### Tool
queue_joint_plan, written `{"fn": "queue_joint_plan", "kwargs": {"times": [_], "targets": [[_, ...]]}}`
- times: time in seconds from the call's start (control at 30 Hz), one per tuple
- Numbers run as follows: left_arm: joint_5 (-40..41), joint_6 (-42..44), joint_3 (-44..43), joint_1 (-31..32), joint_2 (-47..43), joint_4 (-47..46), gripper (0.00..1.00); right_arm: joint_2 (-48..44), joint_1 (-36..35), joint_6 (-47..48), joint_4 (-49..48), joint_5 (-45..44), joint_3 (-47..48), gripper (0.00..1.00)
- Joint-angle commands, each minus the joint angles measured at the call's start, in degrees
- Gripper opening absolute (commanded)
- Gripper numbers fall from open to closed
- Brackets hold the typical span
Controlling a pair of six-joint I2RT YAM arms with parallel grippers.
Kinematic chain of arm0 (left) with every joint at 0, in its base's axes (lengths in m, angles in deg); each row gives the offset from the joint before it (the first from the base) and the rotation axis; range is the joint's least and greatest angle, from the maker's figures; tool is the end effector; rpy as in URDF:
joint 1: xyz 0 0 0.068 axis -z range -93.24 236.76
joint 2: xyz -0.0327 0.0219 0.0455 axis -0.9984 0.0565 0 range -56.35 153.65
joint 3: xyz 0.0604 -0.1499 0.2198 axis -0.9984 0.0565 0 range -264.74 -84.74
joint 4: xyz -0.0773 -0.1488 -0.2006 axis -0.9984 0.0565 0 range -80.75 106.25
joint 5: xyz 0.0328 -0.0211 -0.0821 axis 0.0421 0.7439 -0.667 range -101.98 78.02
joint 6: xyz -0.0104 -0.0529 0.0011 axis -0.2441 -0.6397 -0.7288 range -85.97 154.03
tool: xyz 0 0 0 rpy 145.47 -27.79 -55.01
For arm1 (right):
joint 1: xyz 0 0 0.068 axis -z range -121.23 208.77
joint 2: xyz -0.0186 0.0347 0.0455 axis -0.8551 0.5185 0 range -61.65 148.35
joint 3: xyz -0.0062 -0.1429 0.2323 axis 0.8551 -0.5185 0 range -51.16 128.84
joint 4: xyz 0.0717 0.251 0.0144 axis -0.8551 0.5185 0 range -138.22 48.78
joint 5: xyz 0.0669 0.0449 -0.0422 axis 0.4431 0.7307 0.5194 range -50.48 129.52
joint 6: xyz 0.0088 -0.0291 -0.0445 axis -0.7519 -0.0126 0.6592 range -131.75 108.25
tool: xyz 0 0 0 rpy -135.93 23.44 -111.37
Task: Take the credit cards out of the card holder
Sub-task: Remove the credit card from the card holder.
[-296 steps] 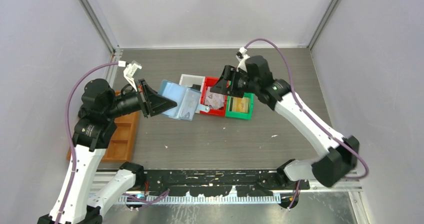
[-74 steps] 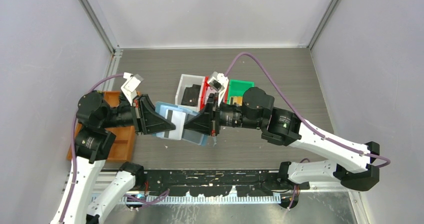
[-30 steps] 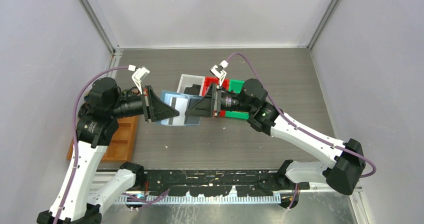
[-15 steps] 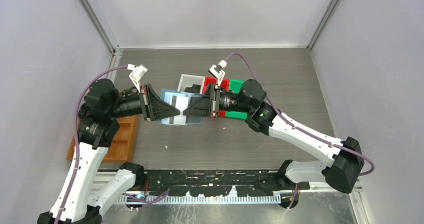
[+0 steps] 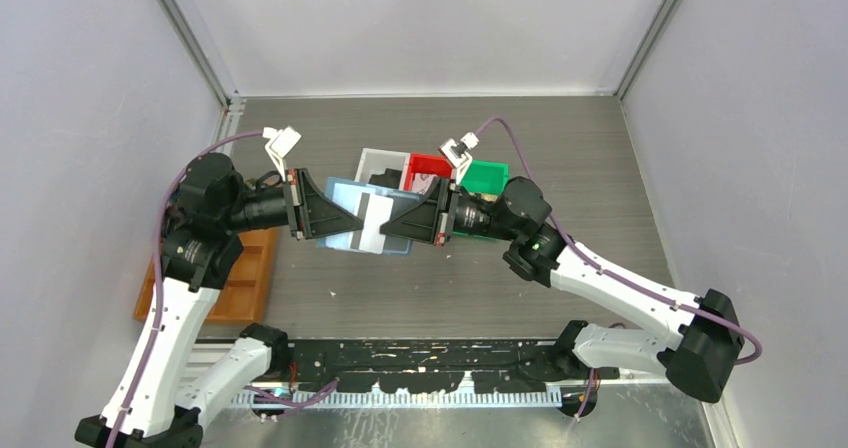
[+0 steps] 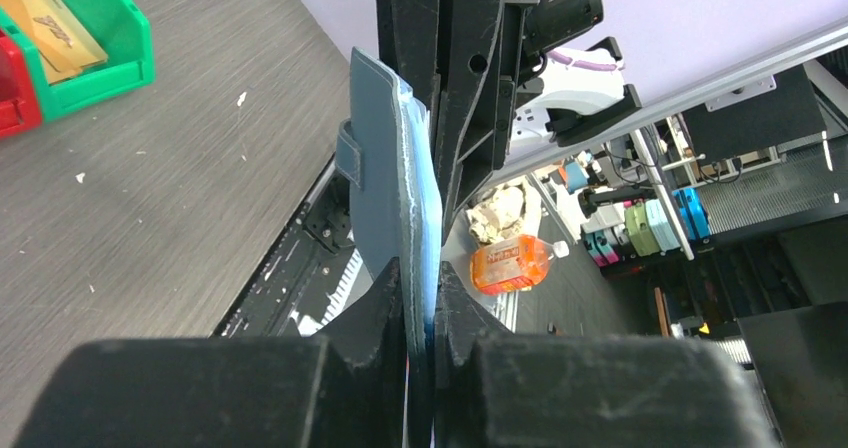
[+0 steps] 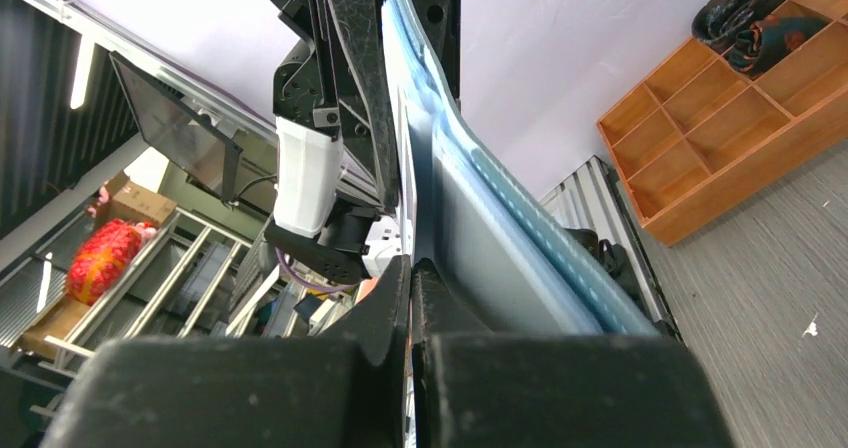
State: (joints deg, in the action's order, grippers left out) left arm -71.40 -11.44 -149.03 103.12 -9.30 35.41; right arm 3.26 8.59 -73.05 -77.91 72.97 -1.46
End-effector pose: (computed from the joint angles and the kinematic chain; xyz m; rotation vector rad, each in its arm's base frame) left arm 0.1327 -0.0709 0.4224 0.3892 1.9195 -1.6350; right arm 0.1518 0.2127 0.3722 -0.4546 1.6235 1.9433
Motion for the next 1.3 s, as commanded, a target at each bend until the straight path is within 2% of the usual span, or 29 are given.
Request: {"fn": "queue_joint_plan", "kwargs": {"times": [0.0,0.17,0.23,0.33,0.4,0.5,0.67,0.83,0.97,1.13,1.27], "targets": [[-2.1,-2.6,-2.0,-0.3,-0.3,-5.7,0.09,-3.0,0.1,1.5,-4.5,-2.0,-2.5,0.01],[-1.7,-3.1,-1.7,-0.3,-1.1,-6.4,0.05,-3.2,0.1,1.0,-6.7,-2.4,-2.9,0.03],[-1.9,-2.9,-1.4,-0.3,-1.3,-6.4,0.00,-1.9,0.1,-0.4,-8.4,-1.6,-1.8,0.17],[-1.6,-1.7,-1.3,-0.3,-1.4,-5.8,0.00,0.5,0.0,-4.2,-13.6,-1.0,-0.5,0.34],[-1.2,-0.2,-1.5,-0.3,-1.3,-4.4,0.00,2.2,0.1,-6.2,-17.1,-0.8,0.6,0.38],[-0.7,0.5,-1.6,-0.3,-1.3,-3.7,0.00,4.2,0.1,-8.6,-20.7,-0.2,1.8,0.36],[-0.3,2.9,-2.4,-0.3,-1.2,-1.6,0.00,3.7,0.1,-8.6,-21.7,0.6,0.9,0.14],[-0.1,4.0,-2.8,-0.3,-0.8,-0.7,0.00,-4.0,2.7,-1.2,-8.0,1.2,-1.1,0.05],[-0.4,4.3,-3.4,-0.2,-0.3,-0.9,0.00,-10.6,5.5,10.0,16.0,0.8,3.2,0.01],[-0.5,5.5,-4.4,-0.3,-0.2,-0.7,0.00,-14.3,9.4,16.3,28.7,0.9,6.7,0.00],[-1.8,5.9,-5.4,-0.3,-0.5,-1.0,0.00,-12.5,15.5,17.8,37.6,2.3,11.5,0.01]]}}
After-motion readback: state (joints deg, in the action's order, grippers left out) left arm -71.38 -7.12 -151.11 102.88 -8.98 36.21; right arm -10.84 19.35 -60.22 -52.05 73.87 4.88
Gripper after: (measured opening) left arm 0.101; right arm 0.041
